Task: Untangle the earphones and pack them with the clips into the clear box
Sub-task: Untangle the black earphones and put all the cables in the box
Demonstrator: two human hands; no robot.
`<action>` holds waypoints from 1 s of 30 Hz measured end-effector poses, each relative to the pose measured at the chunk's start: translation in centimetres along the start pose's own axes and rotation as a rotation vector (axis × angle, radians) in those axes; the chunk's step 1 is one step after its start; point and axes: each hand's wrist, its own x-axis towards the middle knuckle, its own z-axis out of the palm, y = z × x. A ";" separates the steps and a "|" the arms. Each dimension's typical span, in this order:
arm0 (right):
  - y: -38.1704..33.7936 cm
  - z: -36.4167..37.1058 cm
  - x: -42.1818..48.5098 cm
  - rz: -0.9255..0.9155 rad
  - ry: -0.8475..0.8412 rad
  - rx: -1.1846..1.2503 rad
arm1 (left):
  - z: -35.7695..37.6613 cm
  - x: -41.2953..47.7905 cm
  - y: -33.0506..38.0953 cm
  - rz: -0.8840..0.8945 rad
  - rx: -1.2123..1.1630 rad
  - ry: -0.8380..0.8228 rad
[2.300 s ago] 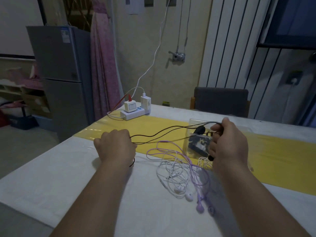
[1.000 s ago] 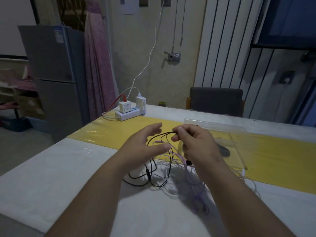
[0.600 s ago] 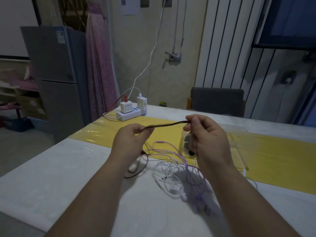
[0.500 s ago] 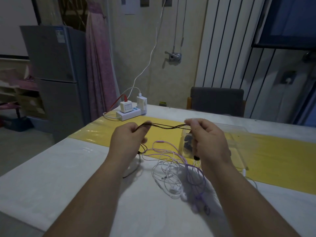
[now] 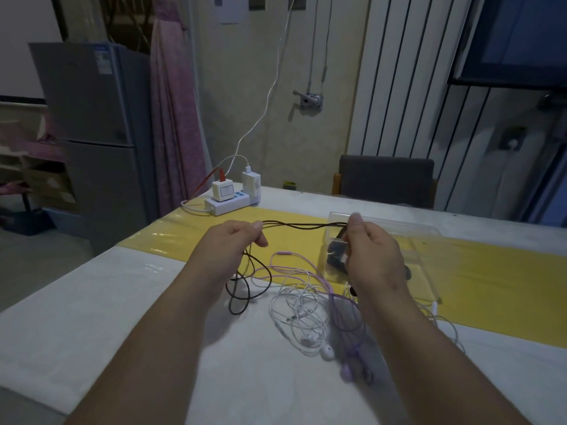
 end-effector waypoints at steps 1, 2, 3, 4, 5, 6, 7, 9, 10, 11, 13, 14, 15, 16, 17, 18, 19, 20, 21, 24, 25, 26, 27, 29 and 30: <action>0.2 0.0 0.1 0.007 -0.016 -0.014 | 0.0 0.0 -0.1 -0.001 -0.022 0.012; 0.2 0.0 0.1 0.017 -0.051 -0.032 | -0.1 0.2 -0.3 0.004 -0.051 0.018; 0.3 0.1 -0.1 0.038 -0.100 -0.038 | -0.1 0.3 -0.4 0.004 -0.094 0.019; 0.5 0.3 -0.3 0.053 -0.161 -0.037 | -0.1 0.4 -0.5 0.002 -0.160 0.014; 0.7 0.5 -0.4 0.055 -0.221 -0.035 | -0.1 0.6 -0.6 -0.005 -0.226 0.017; 0.8 0.6 -0.6 0.046 -0.273 -0.049 | 0.0 0.6 -0.6 -0.010 -0.280 0.027; 0.7 0.7 -0.8 0.036 -0.314 -0.065 | 0.0 0.6 -0.5 -0.009 -0.325 0.036; 0.4 0.9 -1.3 0.024 -0.376 -0.105 | 0.0 0.6 -0.2 0.012 -0.416 0.041; 0.2 1.0 -1.5 0.021 -0.395 -0.117 | 0.0 0.5 -0.1 0.024 -0.466 0.041; 0.1 1.0 -1.6 0.017 -0.405 -0.124 | 0.0 0.5 0.0 0.030 -0.516 0.042; -0.3 1.0 -2.0 0.006 -0.423 -0.143 | 0.0 0.6 0.2 0.025 -0.601 0.040; -0.4 1.0 -2.1 -0.006 -0.433 -0.153 | 0.0 0.5 0.3 0.019 -0.627 0.036; -0.5 1.1 -2.3 -0.027 -0.440 -0.165 | 0.1 0.5 0.4 0.012 -0.643 0.034; -0.7 1.1 -2.5 -0.058 -0.444 -0.172 | 0.1 0.5 0.4 0.004 -0.653 0.032; -0.9 1.1 -2.7 -0.094 -0.444 -0.168 | 0.1 0.4 0.5 -0.003 -0.662 0.032; -1.0 1.1 -2.8 -0.127 -0.447 -0.149 | 0.2 0.3 0.6 -0.008 -0.673 0.033; -1.1 1.1 -2.9 -0.145 -0.457 -0.129 | 0.2 0.3 0.7 -0.008 -0.686 0.035; -1.3 1.1 -3.0 -0.146 -0.480 -0.113 | 0.2 0.2 0.8 -0.007 -0.699 0.036; -1.3 1.1 -3.0 -0.131 -0.514 -0.111 | 0.2 0.2 0.9 -0.005 -0.709 0.036; -0.9 1.2 -3.0 -0.035 -0.635 -0.128 | 0.1 0.1 1.0 0.002 -0.734 0.034; -0.7 1.4 -3.1 -0.010 -0.649 -0.160 | 0.1 0.1 1.0 0.003 -0.740 0.032; -0.5 1.6 -3.1 -0.007 -0.644 -0.210 | 0.2 0.1 1.0 0.002 -0.748 0.029; -0.3 1.8 -3.2 -0.026 -0.617 -0.272 | 0.2 0.2 0.9 0.002 -0.757 0.027; -0.2 2.0 -3.0 -0.095 -0.512 -0.341 | 0.4 0.2 0.9 -0.002 -0.770 0.032; -0.2 1.9 -2.8 -0.116 -0.451 -0.348 | 0.4 0.3 0.9 -0.005 -0.766 0.041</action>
